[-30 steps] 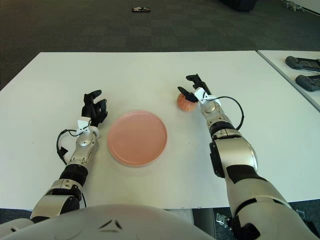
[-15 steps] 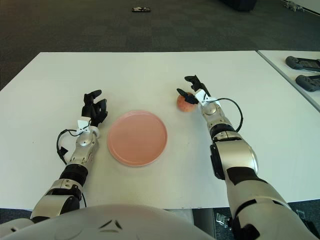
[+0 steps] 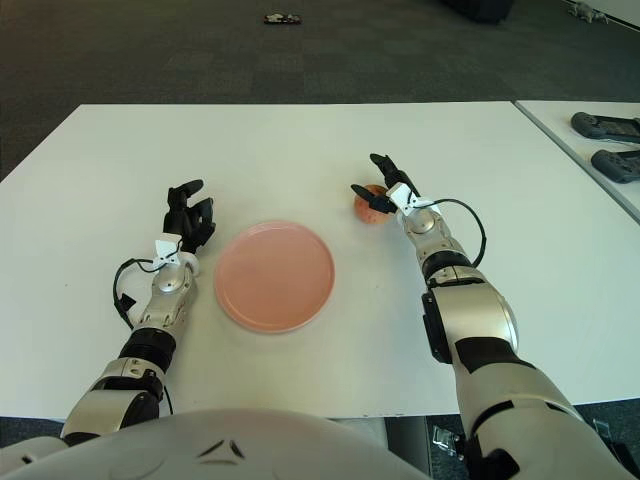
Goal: Put the apple into the plate.
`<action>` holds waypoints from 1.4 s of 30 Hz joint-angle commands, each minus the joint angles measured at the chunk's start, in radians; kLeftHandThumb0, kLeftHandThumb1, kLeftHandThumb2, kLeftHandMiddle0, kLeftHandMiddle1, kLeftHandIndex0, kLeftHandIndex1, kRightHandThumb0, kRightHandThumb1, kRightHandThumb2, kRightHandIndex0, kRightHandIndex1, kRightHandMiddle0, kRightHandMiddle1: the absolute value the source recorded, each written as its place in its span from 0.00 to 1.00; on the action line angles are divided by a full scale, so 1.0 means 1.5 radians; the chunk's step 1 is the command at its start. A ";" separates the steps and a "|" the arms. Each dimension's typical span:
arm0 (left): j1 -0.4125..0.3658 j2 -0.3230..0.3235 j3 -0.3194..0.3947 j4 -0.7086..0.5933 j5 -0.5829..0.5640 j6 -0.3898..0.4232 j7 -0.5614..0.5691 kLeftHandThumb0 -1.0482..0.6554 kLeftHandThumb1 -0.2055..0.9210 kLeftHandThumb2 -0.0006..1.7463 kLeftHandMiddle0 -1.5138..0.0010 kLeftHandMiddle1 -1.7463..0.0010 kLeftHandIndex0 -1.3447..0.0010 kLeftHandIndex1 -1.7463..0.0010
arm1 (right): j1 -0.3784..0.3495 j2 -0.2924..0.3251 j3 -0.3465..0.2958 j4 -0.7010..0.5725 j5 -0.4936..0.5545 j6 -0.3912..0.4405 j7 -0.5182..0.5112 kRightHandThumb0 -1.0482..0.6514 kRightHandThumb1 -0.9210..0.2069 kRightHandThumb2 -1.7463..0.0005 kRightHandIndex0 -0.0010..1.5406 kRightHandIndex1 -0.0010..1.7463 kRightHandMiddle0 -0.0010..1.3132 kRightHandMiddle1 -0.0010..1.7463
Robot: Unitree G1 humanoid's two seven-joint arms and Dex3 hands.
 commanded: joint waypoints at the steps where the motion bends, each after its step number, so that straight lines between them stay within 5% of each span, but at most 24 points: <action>1: 0.020 0.000 0.003 0.019 -0.003 0.028 0.001 0.18 1.00 0.30 0.80 0.55 0.94 0.30 | -0.001 -0.010 -0.006 -0.008 0.007 -0.005 -0.001 0.00 0.00 0.85 0.00 0.00 0.00 0.00; 42: 0.024 -0.001 0.002 0.013 -0.002 0.029 0.001 0.18 1.00 0.30 0.79 0.55 0.95 0.30 | 0.027 -0.022 0.006 -0.008 -0.003 -0.026 0.011 0.00 0.00 0.86 0.00 0.00 0.00 0.00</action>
